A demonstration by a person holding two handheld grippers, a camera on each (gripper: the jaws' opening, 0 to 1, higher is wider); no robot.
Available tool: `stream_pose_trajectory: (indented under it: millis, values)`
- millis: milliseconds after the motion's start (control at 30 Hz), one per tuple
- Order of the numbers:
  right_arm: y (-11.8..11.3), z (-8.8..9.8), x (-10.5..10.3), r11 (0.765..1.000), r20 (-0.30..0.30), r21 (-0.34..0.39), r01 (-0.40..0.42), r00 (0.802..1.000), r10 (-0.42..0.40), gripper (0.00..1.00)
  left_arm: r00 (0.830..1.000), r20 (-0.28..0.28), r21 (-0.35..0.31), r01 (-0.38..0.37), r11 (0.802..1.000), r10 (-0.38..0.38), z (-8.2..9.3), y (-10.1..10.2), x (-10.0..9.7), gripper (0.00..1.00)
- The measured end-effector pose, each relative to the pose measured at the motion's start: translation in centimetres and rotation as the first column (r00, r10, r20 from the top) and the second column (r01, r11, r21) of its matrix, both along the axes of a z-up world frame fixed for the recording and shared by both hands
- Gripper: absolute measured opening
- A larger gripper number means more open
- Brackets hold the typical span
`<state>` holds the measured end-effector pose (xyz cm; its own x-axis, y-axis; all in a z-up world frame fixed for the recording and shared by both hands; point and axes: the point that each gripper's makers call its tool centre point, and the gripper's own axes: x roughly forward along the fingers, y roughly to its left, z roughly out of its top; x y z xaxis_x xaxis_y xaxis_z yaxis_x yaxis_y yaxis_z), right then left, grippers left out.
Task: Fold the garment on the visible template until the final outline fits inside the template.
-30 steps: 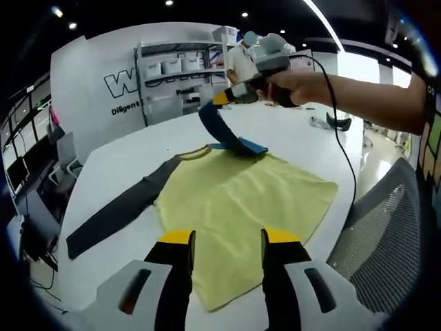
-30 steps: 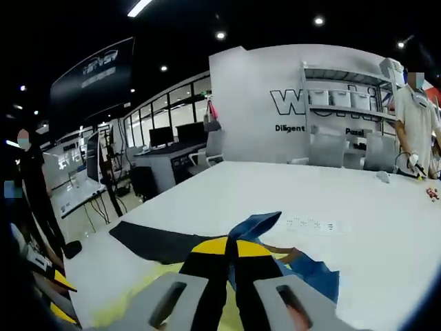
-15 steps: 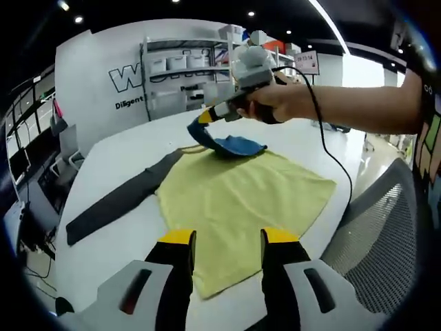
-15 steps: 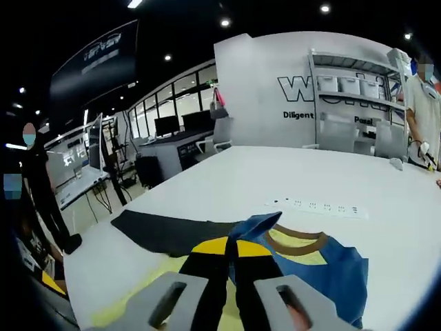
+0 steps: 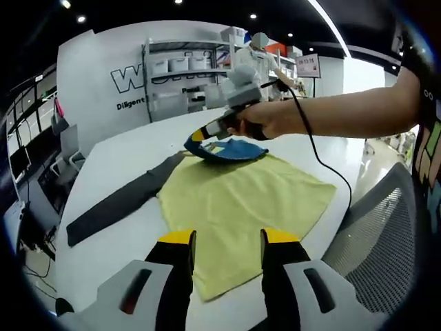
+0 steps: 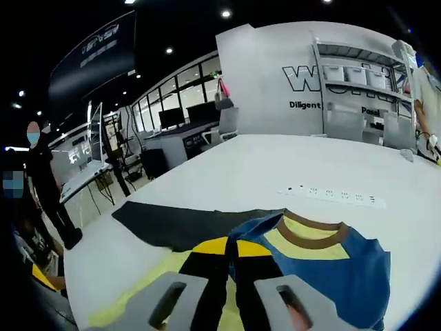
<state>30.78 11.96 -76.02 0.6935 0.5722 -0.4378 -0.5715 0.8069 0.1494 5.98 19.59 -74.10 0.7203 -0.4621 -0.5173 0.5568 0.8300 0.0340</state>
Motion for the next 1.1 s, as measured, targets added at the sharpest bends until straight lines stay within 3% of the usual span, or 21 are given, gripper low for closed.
stream_pose_trajectory:
  millis: [467, 1100]
  values:
    - [2.4, -4.5, -0.7, 0.995, -0.106, -0.072, -0.072, 0.992, 0.064, 0.0, 1.0, -0.013, -0.004, -0.001, 1.0, 0.001, -0.2, -0.2, -0.2, 0.35]
    - [3.5, -7.8, -1.4, 0.979, -0.193, -0.151, -0.14, 0.975, 0.11, 0.0, 1.0, -0.027, 0.002, -0.014, 1.0, 0.014, -0.3, -0.1, -0.4, 0.34]
